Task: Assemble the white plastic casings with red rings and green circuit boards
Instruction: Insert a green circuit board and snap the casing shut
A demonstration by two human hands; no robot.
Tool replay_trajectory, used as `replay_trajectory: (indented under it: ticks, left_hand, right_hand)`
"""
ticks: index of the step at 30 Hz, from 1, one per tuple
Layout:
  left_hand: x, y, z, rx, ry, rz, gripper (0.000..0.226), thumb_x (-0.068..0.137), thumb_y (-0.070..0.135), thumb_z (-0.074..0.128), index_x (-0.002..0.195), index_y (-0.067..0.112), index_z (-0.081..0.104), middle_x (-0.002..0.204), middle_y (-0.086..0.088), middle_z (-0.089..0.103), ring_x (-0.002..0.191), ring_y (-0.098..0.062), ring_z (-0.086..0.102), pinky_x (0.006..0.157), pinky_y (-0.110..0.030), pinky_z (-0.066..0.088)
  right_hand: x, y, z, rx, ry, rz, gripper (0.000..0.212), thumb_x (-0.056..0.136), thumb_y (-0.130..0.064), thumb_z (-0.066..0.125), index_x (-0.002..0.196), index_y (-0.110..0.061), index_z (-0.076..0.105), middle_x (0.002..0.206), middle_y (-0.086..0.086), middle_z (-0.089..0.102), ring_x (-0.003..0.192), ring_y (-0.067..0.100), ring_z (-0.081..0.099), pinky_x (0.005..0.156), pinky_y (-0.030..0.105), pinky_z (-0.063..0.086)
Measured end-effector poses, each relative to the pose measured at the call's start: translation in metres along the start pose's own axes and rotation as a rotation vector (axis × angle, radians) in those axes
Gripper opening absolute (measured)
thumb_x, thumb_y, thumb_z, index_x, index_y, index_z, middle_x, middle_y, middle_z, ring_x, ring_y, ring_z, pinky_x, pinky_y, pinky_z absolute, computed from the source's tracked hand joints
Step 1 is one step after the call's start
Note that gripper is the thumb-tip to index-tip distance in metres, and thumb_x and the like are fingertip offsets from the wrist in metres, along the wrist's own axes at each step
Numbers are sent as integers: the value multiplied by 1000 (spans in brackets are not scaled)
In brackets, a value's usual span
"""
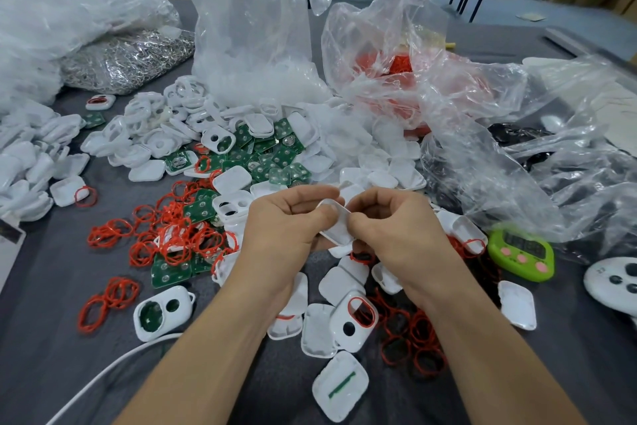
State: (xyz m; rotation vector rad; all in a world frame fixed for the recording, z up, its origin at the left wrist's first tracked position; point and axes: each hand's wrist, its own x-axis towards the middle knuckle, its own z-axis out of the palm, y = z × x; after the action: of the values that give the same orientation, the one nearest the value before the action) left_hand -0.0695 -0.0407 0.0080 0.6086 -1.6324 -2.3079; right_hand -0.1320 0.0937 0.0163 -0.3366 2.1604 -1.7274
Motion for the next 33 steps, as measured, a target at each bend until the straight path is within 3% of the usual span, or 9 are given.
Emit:
replay_trajectory:
  ticks: [5, 10, 17, 20, 22, 24, 29, 33]
  left_hand:
    - [0, -1, 0, 49, 26, 18, 19, 88, -8, 70, 91, 10, 78, 87, -10, 80, 72, -21, 76, 58, -28, 61]
    - [0, -1, -1, 39, 18, 19, 18, 87, -7, 71, 90, 9, 78, 87, -11, 80, 71, -20, 76, 58, -27, 60]
    - [1, -1, -2, -25, -24, -15, 17, 89, -6, 69, 96, 6, 77, 90, -12, 80, 75, -20, 76, 59, -25, 59]
    - [4, 3, -7, -104, -153, -115, 24, 89, 0, 69, 109, 9, 75, 105, -11, 79, 90, -21, 75, 71, -31, 63]
    - [7, 5, -12, -134, -269, -166, 43, 79, -2, 68, 118, 13, 74, 117, -11, 76, 100, -22, 73, 83, -34, 63]
    - [7, 5, -15, -148, -353, -173, 54, 72, -4, 65, 122, 15, 74, 124, -10, 73, 106, -23, 72, 85, -33, 62]
    - [8, 4, -16, -196, -416, -164, 51, 74, -10, 67, 119, 13, 75, 125, -9, 73, 104, -23, 72, 80, -31, 61]
    - [10, 4, -17, -265, -399, -174, 50, 68, -11, 75, 109, 16, 80, 119, -10, 75, 98, -21, 75, 76, -30, 62]
  right_hand:
    - [0, 0, 1, -27, -26, -5, 10, 69, -19, 70, 78, -19, 75, 70, 14, 73, 55, 20, 65, 57, 33, 56]
    - [1, 0, 1, -12, -37, 29, 10, 68, -23, 71, 78, -20, 74, 63, 4, 69, 51, 15, 61, 55, 28, 53]
    - [0, -2, -1, 3, -18, 31, 10, 80, -7, 72, 75, -16, 73, 64, 9, 69, 51, 17, 59, 56, 34, 55]
    - [-1, -6, -2, 76, 2, 68, 19, 86, -4, 74, 72, -18, 74, 65, 8, 69, 51, 18, 59, 60, 40, 56]
    - [-2, -9, -4, 152, 7, 91, 18, 86, -4, 77, 72, -16, 73, 63, 10, 67, 50, 18, 58, 55, 36, 54]
    - [-2, -11, -5, 201, 9, 107, 13, 85, -1, 75, 78, -11, 71, 59, 9, 63, 48, 17, 55, 49, 29, 48]
    - [-3, -15, -9, 222, -16, 123, 11, 85, 1, 73, 85, -8, 66, 59, 6, 58, 49, 16, 53, 54, 31, 44]
    - [-1, -17, -16, 243, 2, 109, 8, 90, -11, 74, 84, -9, 68, 65, 5, 65, 53, 14, 55, 52, 21, 46]
